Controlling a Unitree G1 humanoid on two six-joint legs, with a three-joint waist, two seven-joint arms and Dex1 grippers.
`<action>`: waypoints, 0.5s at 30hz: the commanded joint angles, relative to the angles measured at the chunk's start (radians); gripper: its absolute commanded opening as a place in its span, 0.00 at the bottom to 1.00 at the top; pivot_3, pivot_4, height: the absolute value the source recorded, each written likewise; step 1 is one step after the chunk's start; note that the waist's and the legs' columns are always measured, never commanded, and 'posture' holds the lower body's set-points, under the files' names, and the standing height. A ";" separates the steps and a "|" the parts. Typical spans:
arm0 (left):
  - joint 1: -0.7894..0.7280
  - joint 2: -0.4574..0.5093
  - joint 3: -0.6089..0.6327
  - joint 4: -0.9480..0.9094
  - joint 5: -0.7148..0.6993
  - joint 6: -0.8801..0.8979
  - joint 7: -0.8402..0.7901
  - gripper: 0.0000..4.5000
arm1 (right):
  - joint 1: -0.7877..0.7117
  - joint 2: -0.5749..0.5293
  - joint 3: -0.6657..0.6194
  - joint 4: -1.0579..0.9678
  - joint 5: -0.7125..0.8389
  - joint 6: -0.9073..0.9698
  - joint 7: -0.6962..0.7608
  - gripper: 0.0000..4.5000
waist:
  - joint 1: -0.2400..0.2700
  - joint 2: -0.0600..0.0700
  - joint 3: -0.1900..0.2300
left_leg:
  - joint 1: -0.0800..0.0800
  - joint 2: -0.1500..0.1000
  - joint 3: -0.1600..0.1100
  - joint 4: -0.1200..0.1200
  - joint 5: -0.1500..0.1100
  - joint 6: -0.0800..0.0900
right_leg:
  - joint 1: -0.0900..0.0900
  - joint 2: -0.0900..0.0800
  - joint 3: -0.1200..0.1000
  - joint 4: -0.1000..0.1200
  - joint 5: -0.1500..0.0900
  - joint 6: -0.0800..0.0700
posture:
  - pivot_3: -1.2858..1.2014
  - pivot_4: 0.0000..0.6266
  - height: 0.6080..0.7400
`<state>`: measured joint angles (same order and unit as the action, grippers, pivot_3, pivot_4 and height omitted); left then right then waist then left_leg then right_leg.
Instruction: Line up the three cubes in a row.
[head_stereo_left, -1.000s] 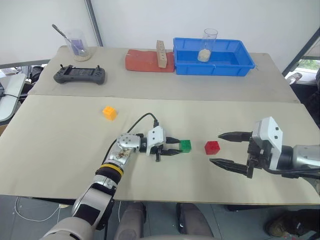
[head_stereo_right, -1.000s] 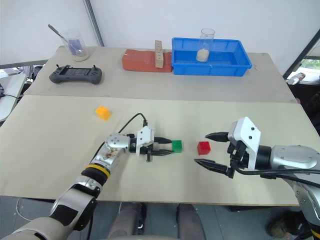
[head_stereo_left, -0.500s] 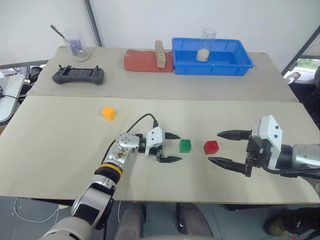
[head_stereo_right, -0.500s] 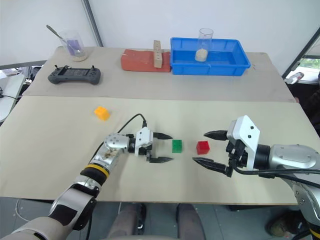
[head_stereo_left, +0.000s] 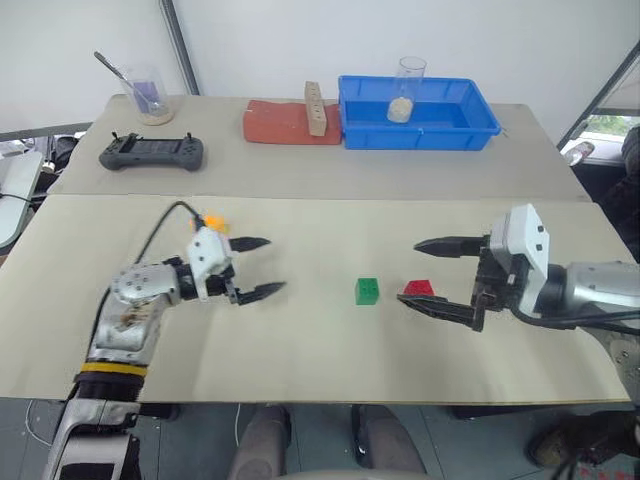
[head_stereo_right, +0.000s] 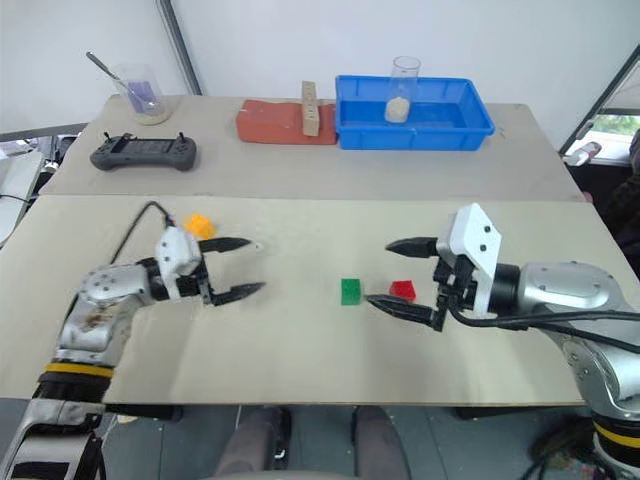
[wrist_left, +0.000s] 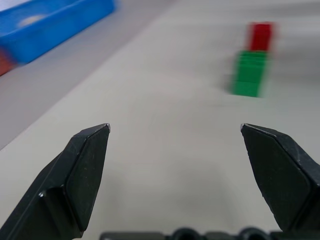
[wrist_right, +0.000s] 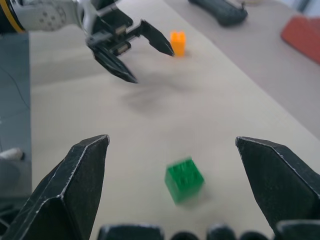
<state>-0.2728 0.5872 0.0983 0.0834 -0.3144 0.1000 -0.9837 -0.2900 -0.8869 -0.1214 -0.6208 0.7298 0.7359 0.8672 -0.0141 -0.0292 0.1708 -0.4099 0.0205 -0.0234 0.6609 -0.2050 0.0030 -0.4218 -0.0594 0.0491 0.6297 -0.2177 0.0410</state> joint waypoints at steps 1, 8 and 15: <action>0.064 -0.019 0.120 -0.040 -0.016 0.057 0.173 0.99 | -0.086 0.025 0.037 -0.044 0.043 0.058 -0.051 1.00 | -0.002 0.000 0.000 | 0.000 0.000 0.000 0.000 0.000 0.000 | 0.000 0.000 0.000 0.000 0.000 0.000 | 0.52 0.24 1.00; 0.068 -0.060 0.164 0.052 0.005 0.024 0.294 0.99 | -0.222 0.085 0.088 -0.012 0.072 0.134 -0.122 1.00 | 0.011 0.000 0.000 | 0.000 0.001 0.000 0.000 0.000 0.000 | 0.000 0.000 -0.002 0.000 0.001 -0.002 | 0.52 0.24 1.00; -0.086 -0.099 0.129 0.281 0.044 -0.048 0.322 0.99 | -0.256 0.099 0.117 0.001 0.049 0.142 -0.144 1.00 | 0.016 -0.001 0.000 | -0.002 0.000 0.000 0.000 0.000 0.000 | -0.001 0.000 -0.002 0.000 0.001 -0.002 | 0.52 0.24 1.00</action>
<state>-0.3274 0.4834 0.2271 0.3283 -0.2800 0.0946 -0.6672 -0.5333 -0.7837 0.0084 -0.6091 0.7868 0.8788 0.7318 0.0022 -0.0298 0.1708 -0.4119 0.0209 -0.0231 0.6609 -0.2047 0.0028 -0.4227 -0.0595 0.0470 0.6292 -0.2160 0.0381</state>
